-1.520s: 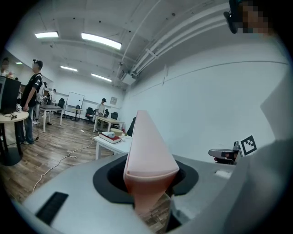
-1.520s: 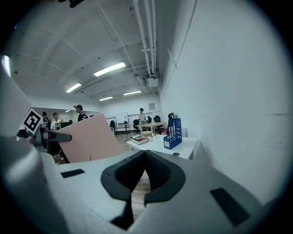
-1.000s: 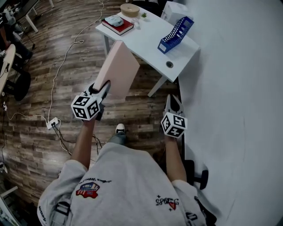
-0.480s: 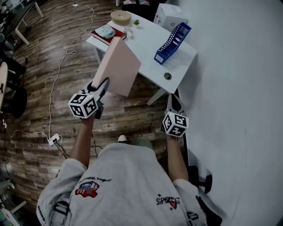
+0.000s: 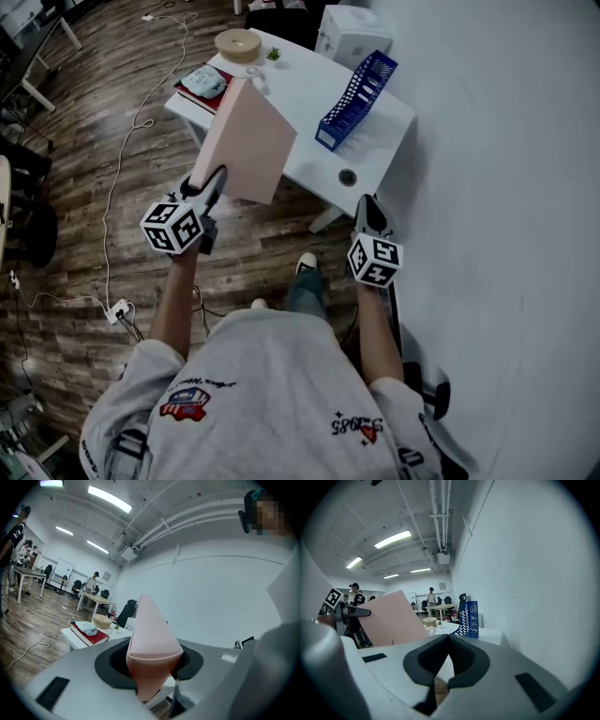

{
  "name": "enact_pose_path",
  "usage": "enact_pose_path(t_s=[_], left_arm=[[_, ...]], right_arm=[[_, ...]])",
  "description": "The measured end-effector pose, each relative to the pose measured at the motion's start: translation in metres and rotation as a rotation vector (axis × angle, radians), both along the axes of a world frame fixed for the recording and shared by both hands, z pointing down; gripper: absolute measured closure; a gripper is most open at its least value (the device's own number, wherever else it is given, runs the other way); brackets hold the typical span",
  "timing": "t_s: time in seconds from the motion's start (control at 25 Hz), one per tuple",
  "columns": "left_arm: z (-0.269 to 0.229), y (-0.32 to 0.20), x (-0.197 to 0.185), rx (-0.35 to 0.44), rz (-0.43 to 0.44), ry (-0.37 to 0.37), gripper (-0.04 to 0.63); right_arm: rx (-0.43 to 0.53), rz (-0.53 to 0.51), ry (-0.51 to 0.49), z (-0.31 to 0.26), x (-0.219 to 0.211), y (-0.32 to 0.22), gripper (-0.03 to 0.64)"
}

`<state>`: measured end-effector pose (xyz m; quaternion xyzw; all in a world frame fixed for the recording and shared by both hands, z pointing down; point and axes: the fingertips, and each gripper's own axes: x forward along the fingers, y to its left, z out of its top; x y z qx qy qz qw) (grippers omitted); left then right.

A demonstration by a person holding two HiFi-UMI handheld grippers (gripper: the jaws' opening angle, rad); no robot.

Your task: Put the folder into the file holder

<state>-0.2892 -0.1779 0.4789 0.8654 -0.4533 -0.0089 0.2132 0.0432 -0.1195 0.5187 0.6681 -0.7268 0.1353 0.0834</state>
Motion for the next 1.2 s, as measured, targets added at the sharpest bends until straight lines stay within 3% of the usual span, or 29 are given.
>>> enact_pose_path(t_s=[0.64, 0.96, 1.2], left_arm=[[-0.006, -0.118, 0.085, 0.031, -0.184, -0.029, 0.440], [-0.006, -0.141, 0.094, 0.035, -0.219, -0.031, 0.440], [-0.038, -0.160, 0.092, 0.108, -0.201, -0.036, 0.440]], right_arm=[[0.017, -0.104, -0.073, 0.003, 0.115, -0.170, 0.615], [-0.010, -0.135, -0.098, 0.015, 0.122, -0.203, 0.615], [0.000, -0.117, -0.112, 0.018, 0.126, -0.219, 0.615]])
